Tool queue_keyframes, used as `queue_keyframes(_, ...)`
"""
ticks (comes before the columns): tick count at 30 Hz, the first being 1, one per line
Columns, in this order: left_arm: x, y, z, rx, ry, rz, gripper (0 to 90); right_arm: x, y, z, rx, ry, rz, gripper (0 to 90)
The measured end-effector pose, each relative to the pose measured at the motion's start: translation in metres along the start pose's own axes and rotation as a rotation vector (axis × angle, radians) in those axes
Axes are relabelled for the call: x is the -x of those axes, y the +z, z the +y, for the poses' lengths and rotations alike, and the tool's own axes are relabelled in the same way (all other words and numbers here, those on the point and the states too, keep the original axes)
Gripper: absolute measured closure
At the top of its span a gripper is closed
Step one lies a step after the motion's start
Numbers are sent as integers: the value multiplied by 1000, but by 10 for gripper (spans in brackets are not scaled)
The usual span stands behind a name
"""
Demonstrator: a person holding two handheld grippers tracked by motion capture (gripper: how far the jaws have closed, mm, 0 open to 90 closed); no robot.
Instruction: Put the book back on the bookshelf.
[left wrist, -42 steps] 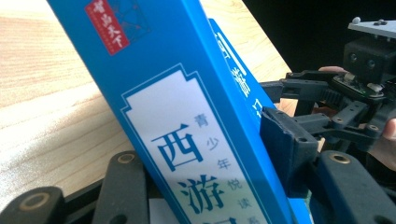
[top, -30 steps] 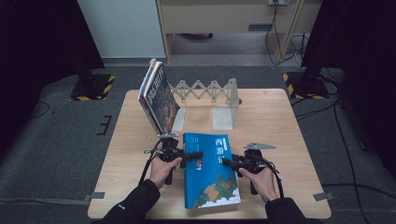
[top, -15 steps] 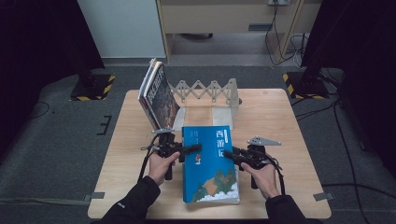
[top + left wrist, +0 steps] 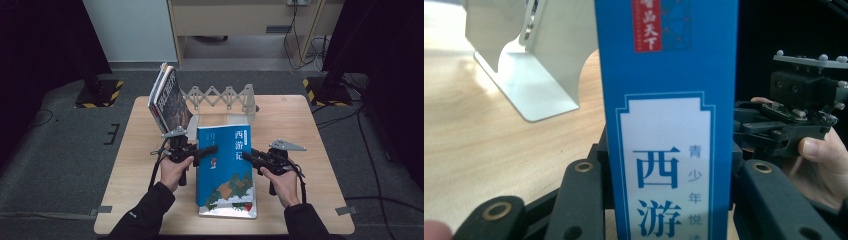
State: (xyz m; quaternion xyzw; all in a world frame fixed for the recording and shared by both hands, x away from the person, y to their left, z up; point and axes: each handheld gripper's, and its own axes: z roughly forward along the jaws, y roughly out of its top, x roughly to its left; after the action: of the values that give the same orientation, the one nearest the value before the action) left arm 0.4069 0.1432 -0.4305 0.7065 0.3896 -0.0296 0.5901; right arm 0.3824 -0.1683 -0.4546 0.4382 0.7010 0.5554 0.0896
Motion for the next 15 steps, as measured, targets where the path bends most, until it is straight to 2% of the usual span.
queue_keyframes(11, 13, -3, 16, 49, 104, 2, 609, -1, -5, 17, 53, -30, -7, 675)
queue_keyframes(15, 15, -6, 14, 62, 134, 0, 607, -1, -6, 20, 71, -40, -1, 686)
